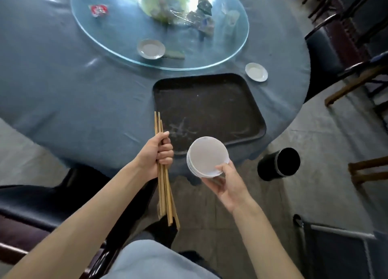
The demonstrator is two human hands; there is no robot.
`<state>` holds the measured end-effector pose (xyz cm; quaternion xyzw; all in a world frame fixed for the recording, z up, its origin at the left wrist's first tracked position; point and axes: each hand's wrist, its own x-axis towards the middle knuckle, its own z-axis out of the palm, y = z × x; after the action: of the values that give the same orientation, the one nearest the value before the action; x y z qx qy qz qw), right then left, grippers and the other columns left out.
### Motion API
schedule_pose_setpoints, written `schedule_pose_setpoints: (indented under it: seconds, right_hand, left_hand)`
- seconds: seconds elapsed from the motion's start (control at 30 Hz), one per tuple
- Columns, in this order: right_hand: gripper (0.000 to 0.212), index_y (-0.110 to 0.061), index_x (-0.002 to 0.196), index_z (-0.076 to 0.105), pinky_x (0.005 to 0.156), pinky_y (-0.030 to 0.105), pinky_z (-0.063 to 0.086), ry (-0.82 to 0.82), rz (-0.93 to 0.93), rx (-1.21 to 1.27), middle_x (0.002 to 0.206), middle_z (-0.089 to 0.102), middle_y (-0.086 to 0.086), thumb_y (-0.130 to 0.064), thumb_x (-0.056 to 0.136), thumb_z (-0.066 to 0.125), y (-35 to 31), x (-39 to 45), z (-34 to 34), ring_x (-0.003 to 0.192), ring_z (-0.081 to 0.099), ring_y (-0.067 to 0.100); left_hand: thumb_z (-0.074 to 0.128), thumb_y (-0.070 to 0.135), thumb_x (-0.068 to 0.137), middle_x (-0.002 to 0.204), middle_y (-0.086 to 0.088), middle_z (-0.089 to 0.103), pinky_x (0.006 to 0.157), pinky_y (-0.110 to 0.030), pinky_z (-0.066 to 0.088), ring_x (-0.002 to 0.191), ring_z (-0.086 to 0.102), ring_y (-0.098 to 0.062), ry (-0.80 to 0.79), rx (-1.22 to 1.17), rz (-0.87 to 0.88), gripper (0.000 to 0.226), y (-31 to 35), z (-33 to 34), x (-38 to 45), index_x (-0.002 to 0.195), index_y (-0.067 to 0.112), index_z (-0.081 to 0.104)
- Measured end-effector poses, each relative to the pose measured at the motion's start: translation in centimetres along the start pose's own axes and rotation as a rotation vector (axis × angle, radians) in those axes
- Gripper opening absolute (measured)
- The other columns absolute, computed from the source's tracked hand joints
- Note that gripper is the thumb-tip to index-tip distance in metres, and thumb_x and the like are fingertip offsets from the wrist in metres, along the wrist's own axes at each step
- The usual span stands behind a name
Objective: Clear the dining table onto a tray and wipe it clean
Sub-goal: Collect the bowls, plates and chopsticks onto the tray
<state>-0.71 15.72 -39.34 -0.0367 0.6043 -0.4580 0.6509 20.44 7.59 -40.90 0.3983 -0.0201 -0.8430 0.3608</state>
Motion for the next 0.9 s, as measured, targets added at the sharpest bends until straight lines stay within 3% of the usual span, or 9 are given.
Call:
schedule_pose_setpoints:
  seconds: [0.63,0.9]
  right_hand:
    - [0.050,-0.033,0.135,0.056,0.074,0.042,0.064,-0.257,0.177,-0.333,0.137,0.050,0.009,-0.002,0.096,0.053,-13.4,20.9,13.9,0.124,0.053,0.035]
    - [0.058,-0.036,0.140,0.054,0.074,0.042,0.064,-0.299,0.243,-0.427,0.138,0.049,0.009,0.001,0.095,0.054,-14.8,26.1,18.8,0.124,0.053,0.035]
  left_hand:
    - [0.051,0.037,0.103,0.045,0.010,0.023,0.030,-0.017,0.021,0.032,0.022,-0.003,0.437,-0.188,0.379,0.043,8.9,2.9,9.9,0.064,0.023,0.039]
    - [0.052,0.041,0.102,0.049,0.009,0.021,0.035,-0.019,0.019,0.036,0.020,-0.006,0.606,-0.199,0.475,0.045,11.6,4.3,13.4,0.063,0.027,0.034]
